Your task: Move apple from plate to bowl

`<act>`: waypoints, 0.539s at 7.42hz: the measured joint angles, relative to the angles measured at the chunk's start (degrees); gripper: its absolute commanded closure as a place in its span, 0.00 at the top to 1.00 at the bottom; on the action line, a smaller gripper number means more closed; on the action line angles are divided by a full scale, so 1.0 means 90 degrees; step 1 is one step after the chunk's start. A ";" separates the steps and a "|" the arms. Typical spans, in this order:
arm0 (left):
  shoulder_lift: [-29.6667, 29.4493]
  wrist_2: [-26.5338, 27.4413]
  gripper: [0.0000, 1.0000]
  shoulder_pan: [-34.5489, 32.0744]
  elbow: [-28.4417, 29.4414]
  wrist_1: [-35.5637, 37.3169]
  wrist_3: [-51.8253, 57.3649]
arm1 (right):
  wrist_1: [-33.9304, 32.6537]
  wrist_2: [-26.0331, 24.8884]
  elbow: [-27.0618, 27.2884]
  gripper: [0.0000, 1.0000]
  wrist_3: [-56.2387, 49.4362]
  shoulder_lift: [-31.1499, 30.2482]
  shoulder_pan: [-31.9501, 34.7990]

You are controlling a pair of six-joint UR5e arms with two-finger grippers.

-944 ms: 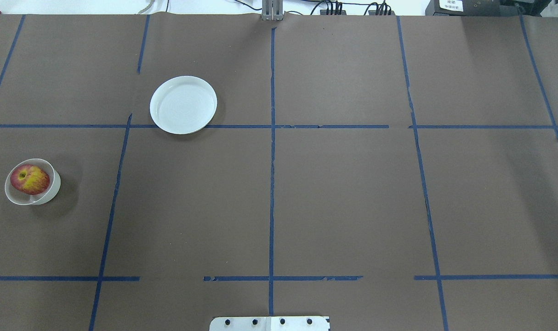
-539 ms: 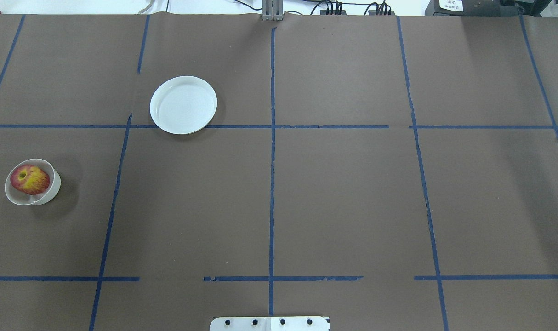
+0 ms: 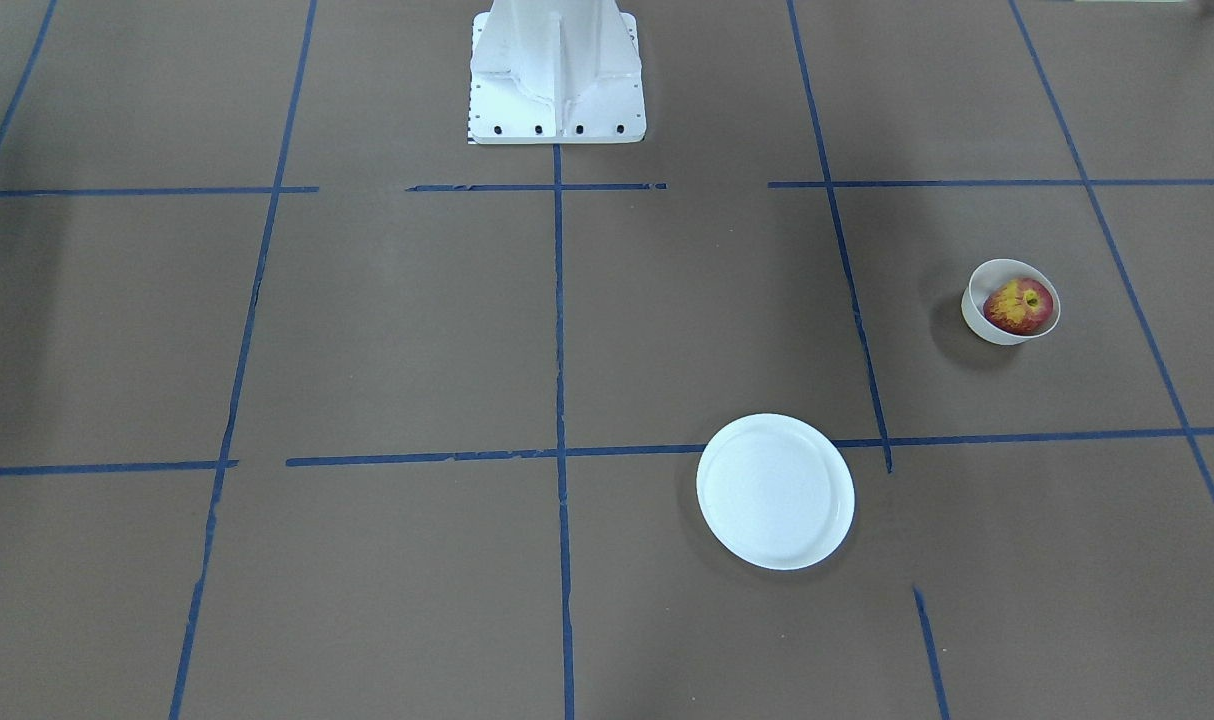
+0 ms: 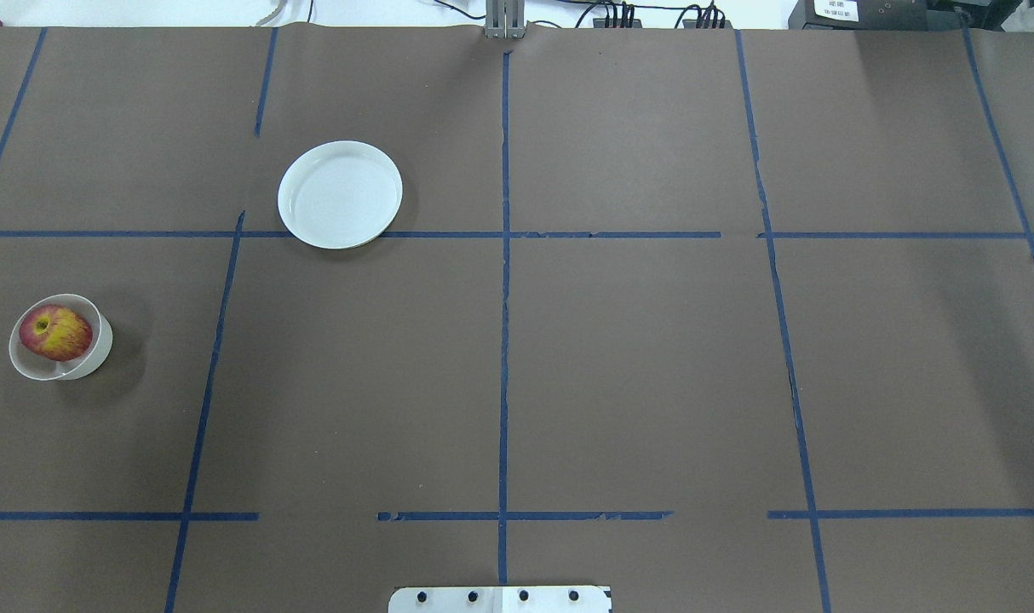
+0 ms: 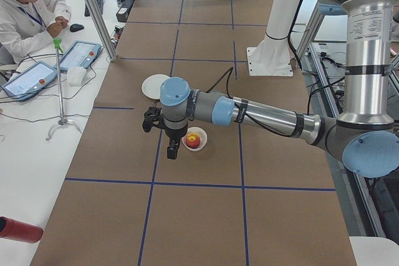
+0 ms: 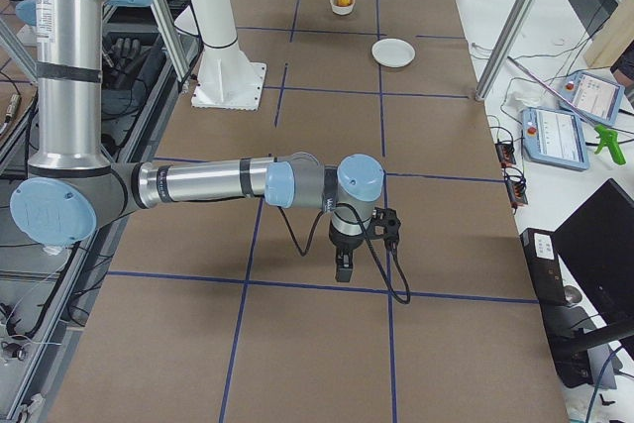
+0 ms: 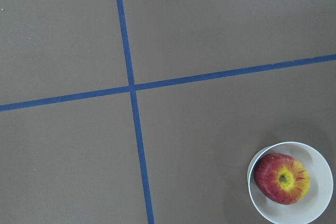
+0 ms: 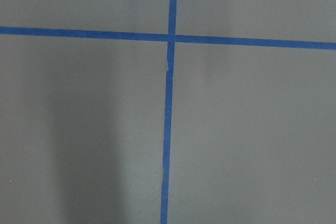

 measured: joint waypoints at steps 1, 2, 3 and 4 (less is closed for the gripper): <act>0.0004 0.0000 1.00 0.0000 0.0021 0.0000 -0.0005 | 0.0000 0.0000 -0.0003 1.00 0.0001 0.0000 0.0000; 0.0008 -0.0004 1.00 0.0000 0.0064 -0.0002 -0.0003 | 0.0000 0.0000 -0.0003 1.00 0.0001 0.0000 0.0000; 0.0013 -0.0006 1.00 -0.0001 0.0103 -0.0009 0.0002 | 0.0000 0.0000 -0.0001 1.00 0.0001 0.0000 0.0000; 0.0013 -0.0006 1.00 0.0000 0.0119 -0.0015 0.0005 | 0.0000 0.0000 0.0000 1.00 0.0001 0.0000 0.0000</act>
